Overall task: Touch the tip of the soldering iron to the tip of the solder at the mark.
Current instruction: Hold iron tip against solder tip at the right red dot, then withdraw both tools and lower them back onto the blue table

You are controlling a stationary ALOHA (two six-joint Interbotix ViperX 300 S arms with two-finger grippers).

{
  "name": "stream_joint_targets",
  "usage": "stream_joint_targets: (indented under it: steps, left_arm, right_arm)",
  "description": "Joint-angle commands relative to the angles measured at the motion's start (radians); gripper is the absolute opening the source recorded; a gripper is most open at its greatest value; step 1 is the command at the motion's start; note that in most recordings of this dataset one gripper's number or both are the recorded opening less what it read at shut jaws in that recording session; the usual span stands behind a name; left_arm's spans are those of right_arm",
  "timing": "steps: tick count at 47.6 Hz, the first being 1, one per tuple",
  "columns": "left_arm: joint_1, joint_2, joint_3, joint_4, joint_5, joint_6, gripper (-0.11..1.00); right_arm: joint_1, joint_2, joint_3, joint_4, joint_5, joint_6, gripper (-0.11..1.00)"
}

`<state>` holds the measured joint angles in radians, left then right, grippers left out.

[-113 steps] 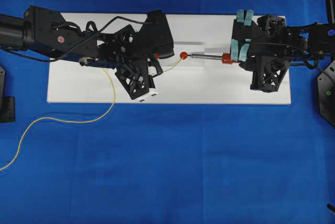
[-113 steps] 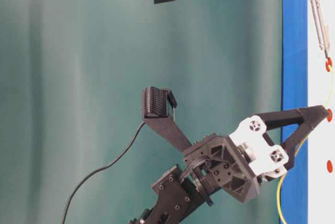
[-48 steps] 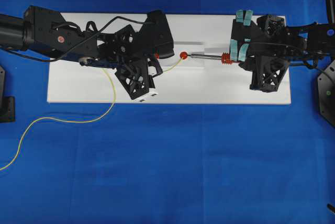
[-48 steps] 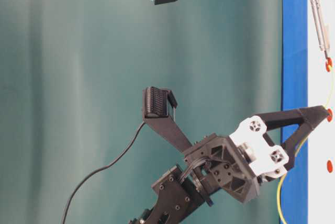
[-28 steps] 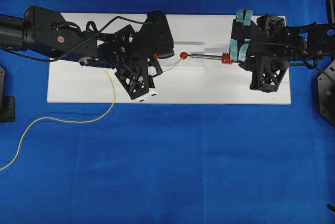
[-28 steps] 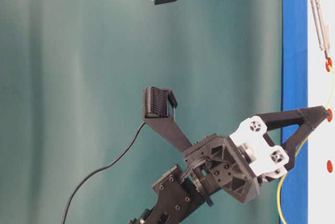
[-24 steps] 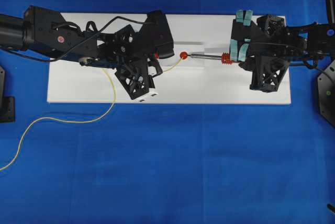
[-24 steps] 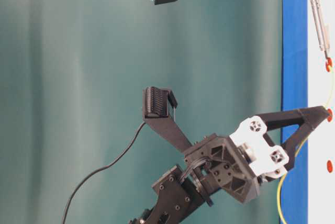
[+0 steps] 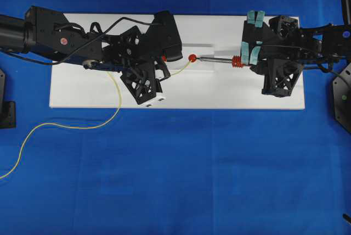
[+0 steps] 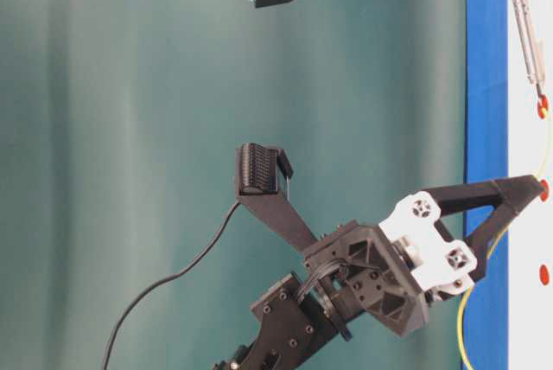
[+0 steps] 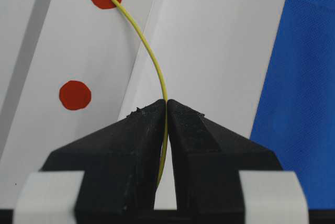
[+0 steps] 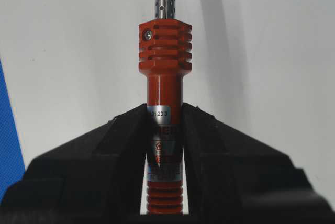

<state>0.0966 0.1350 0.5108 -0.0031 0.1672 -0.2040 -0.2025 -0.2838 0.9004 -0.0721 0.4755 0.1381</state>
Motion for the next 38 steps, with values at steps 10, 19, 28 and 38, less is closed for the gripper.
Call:
stream_joint_targets:
  steps: [10, 19, 28, 38]
  left_arm:
    - [0.002, -0.101, 0.023, 0.003, 0.014, 0.005, 0.03]
    - [0.000, -0.199, 0.097, 0.003, 0.012, -0.002, 0.03]
    - [-0.003, -0.235, 0.144, 0.003, -0.009, -0.006, 0.03]
    - [-0.006, -0.238, 0.149, 0.003, -0.014, -0.005, 0.03]
  right_arm:
    - [0.000, -0.006, -0.026, -0.002, -0.006, 0.002, 0.06]
    - [0.000, -0.006, -0.026, -0.002, -0.009, 0.002, 0.06]
    - [0.000, -0.006, -0.026, -0.002, -0.012, 0.002, 0.06]
    - [0.000, -0.040, -0.018, -0.002, -0.011, 0.002, 0.06]
